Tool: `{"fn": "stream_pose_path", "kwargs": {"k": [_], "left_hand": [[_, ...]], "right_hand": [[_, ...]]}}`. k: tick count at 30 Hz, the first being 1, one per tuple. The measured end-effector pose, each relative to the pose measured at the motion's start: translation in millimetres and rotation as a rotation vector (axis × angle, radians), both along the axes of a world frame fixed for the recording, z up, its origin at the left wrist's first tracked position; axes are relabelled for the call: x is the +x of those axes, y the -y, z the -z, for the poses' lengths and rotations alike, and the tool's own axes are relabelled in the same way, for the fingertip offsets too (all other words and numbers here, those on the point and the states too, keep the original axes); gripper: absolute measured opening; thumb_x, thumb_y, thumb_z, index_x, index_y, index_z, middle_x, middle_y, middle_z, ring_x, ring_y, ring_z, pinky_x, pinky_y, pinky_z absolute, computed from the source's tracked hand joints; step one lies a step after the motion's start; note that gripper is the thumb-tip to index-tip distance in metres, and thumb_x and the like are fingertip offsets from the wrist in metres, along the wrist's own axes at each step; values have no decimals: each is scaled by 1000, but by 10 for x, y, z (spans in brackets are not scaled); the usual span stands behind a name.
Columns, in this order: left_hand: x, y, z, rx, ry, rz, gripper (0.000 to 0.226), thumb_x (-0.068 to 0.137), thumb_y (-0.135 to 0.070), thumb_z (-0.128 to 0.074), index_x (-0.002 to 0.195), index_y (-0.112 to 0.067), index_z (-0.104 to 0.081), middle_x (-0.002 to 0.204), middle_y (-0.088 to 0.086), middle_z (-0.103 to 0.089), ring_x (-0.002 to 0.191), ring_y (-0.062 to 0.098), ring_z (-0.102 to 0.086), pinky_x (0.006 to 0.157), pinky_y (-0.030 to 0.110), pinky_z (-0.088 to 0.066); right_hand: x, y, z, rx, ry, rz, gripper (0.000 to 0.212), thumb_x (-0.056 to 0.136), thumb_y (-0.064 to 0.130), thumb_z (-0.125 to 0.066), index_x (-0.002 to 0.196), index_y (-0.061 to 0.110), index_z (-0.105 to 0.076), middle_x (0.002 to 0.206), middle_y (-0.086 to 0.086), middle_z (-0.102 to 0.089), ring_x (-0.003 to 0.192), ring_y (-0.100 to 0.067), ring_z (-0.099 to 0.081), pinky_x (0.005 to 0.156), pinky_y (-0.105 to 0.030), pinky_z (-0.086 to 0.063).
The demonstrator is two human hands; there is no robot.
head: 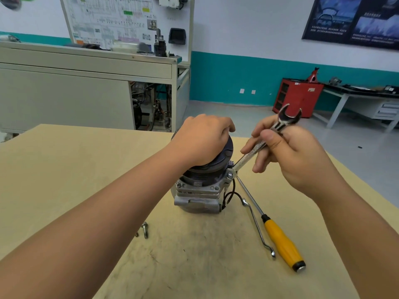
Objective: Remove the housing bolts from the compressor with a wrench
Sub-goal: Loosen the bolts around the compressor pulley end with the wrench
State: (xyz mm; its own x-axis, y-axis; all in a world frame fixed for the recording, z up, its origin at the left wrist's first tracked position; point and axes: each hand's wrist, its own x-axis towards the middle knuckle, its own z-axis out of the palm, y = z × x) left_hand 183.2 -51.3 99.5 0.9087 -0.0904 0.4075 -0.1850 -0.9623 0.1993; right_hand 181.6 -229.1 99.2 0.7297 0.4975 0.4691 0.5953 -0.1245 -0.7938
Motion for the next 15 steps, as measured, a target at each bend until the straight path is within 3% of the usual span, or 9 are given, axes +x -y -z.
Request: {"fn": "stream_pose_path", "kwargs": {"k": [4,6,8,10,12,15], "left_hand": [[-18,0,-1,-1,9,9,34,102,-21,-29,123,-25,-56,119,-1,-63,112,25,-53,90,38,-38],[-21,-9,2,-2,25,17,27,102,-21,-31,109,-24,-57,103,0,-62,103,25,-53,79,35,-33],[-22,-13,-2,-26,34,15,18,101,-21,-33,89,-27,-44,82,-4,-48,89,24,-47,74,33,-28],[-23,-12,-1,-35,39,18,20,101,-21,-33,82,-29,-34,73,-8,-36,82,21,-39,72,33,-26],[-17,-12,4,-39,47,15,20,101,-21,-33,86,-27,-45,75,-6,-41,84,22,-43,73,33,-26],[-6,-14,11,-17,43,14,31,102,-21,-32,117,-24,-58,105,0,-65,103,25,-54,79,35,-32]], "right_hand": [[70,-169,-27,78,-69,-14,19,100,6,-37,86,15,-45,68,-7,-69,44,-21,-61,46,-30,-54],[72,-252,13,72,-87,-28,20,99,5,-40,84,16,-49,63,-5,-68,43,-20,-61,44,-28,-52],[56,-306,65,74,-104,-50,23,99,4,-40,83,17,-52,60,-4,-65,41,-18,-59,43,-26,-51],[31,-311,81,98,-83,-59,23,99,6,-40,82,17,-51,60,-3,-64,41,-16,-58,43,-24,-49],[10,-272,37,126,0,-42,23,100,9,-39,82,18,-51,63,-2,-65,42,-16,-58,43,-26,-49],[-5,-209,-34,148,116,5,22,99,11,-39,83,20,-50,67,1,-66,43,-16,-58,44,-28,-49]]}}
